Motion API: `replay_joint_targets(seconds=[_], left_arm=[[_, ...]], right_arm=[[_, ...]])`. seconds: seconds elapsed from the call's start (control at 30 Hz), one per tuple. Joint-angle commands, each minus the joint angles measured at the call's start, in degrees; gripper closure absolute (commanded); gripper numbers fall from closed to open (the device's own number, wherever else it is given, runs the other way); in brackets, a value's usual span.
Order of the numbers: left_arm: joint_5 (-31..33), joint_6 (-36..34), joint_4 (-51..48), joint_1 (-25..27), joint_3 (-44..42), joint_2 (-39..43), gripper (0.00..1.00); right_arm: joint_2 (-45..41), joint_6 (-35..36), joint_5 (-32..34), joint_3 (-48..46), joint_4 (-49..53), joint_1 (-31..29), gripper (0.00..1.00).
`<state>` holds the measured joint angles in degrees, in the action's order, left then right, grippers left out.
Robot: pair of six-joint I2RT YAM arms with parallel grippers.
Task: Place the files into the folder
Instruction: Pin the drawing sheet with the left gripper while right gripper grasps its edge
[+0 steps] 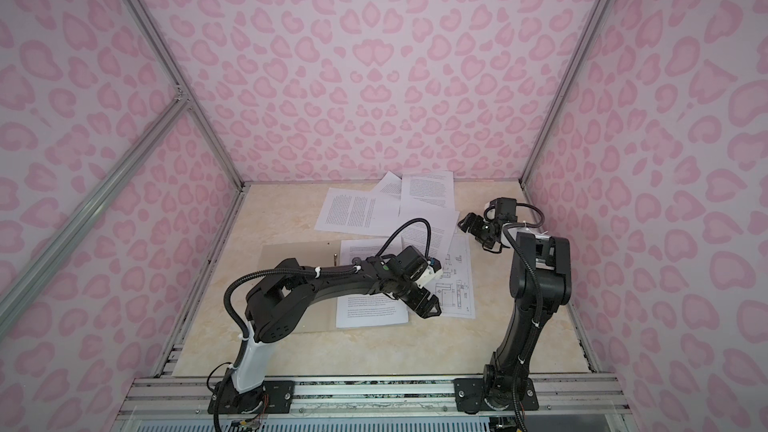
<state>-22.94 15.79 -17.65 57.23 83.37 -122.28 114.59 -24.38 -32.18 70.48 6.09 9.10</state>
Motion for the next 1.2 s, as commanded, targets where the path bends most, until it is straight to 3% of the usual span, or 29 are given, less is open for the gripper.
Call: replay_joint_targets(seconds=[0.0, 0.33, 0.5, 0.73, 0.83, 1.17], left_arm=[[6.8, 0.2, -12.2, -0.5, -0.6, -1.8, 0.10], [6.2, 0.2, -12.0, -0.6, -0.4, -2.1, 0.11], [6.0, 0.3, -11.8, -0.6, 0.0, -2.6, 0.11], [5.8, 0.4, -11.4, -0.7, 0.1, -2.6, 0.11], [5.5, 0.5, -11.1, -0.7, -0.1, -2.6, 0.11], [5.0, 0.6, -10.6, -0.7, -0.2, -2.3, 0.12]], right_arm=[[1.7, 0.6, -2.4, -0.5, 4.0, -1.5, 0.12], [-0.9, 0.2, -2.6, -6.2, 7.8, -2.5, 0.12], [-6.8, -1.1, -6.5, -12.3, 6.4, -2.3, 0.11], [-15.9, -7.3, -15.4, -24.9, -4.4, -1.0, 0.07], [-17.4, -9.4, -15.8, -28.0, -7.9, -0.9, 0.16], [-24.7, -9.4, -6.6, -32.9, -7.9, -0.3, 0.41]])
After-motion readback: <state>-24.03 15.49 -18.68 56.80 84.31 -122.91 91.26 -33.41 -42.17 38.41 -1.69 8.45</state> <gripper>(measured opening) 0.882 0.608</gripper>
